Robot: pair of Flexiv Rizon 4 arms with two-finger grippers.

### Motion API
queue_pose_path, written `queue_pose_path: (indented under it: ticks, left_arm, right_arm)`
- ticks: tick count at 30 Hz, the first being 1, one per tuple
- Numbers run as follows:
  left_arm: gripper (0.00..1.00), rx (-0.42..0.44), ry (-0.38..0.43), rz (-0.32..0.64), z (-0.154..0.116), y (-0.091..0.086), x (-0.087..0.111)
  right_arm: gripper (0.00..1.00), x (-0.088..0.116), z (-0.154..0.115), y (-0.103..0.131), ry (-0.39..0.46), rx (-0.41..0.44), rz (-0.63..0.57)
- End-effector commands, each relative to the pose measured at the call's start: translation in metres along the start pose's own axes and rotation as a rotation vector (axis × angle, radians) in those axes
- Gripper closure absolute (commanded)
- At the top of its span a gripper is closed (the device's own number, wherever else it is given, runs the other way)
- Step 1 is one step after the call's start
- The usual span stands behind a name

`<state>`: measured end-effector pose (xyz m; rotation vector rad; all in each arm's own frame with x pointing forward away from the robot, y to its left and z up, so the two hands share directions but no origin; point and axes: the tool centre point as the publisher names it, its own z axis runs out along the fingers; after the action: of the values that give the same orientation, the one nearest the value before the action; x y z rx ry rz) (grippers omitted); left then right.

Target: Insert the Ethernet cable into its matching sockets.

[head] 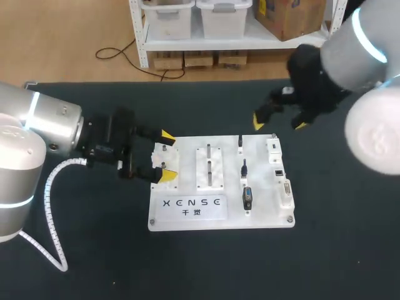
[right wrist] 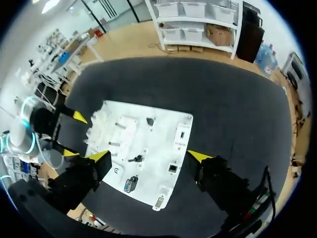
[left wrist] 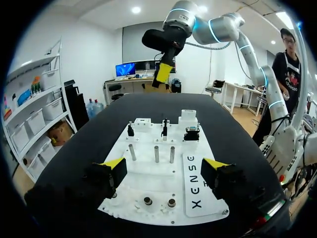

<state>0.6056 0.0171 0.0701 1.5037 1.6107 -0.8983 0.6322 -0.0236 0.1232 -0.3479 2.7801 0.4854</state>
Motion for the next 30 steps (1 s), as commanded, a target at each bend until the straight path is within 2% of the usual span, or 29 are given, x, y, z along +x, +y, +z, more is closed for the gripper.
queue_pose_path:
  ticks: [1, 6, 14, 25, 27, 29, 30]
  left_arm:
    - [0.00, -0.001, -0.005, 0.002, 0.000, 0.000, 0.002]
    - [0.00, -0.001, -0.005, 0.002, 0.000, 0.000, 0.002]
    - [0.00, -0.001, -0.005, 0.002, 0.000, 0.000, 0.002]
    - [0.00, -0.001, -0.005, 0.002, 0.000, 0.000, 0.002]
    - [0.00, -0.001, -0.005, 0.002, 0.000, 0.000, 0.002]
    - [0.00, -0.001, -0.005, 0.002, 0.000, 0.000, 0.002]
    - [0.00, -0.001, -0.005, 0.002, 0.000, 0.000, 0.002]
  right_arm:
    - [0.00, 0.007, 0.023, 0.012, 0.027, 0.239, -0.003]
    - [0.00, 0.019, 0.048, 0.018, 0.097, 0.237, 0.026]
    - [0.00, 0.027, 0.079, 0.021, 0.149, 0.284, 0.048]
    - [0.00, 0.035, 0.101, 0.022, 0.197, 0.322, 0.093]
    - [0.10, 0.036, 0.102, 0.022, 0.201, 0.324, 0.098]
    - [0.47, 0.036, 0.104, 0.022, 0.204, 0.330, 0.099]
    - [0.53, 0.036, 0.104, 0.022, 0.206, 0.331, 0.099]
